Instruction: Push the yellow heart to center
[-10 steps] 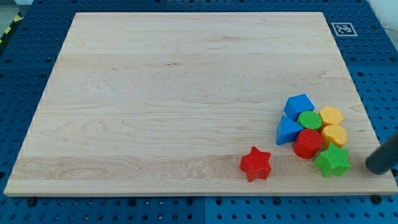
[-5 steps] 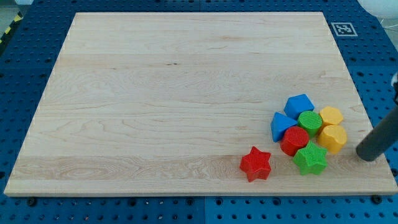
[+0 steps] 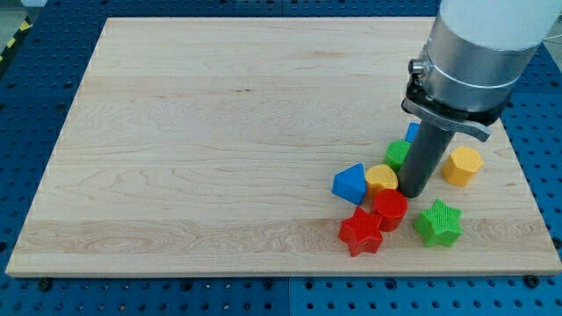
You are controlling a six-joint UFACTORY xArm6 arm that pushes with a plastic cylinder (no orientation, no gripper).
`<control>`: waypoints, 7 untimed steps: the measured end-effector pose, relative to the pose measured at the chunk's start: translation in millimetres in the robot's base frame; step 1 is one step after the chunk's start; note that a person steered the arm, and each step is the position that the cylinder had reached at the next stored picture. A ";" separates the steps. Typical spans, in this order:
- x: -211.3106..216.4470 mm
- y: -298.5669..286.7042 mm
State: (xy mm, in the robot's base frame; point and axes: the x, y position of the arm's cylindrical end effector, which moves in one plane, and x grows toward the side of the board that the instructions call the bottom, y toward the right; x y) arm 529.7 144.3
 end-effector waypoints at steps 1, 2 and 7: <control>1.5 -2.4; 2.1 -2.9; -11.9 -87.0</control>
State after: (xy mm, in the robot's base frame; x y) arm 517.7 57.3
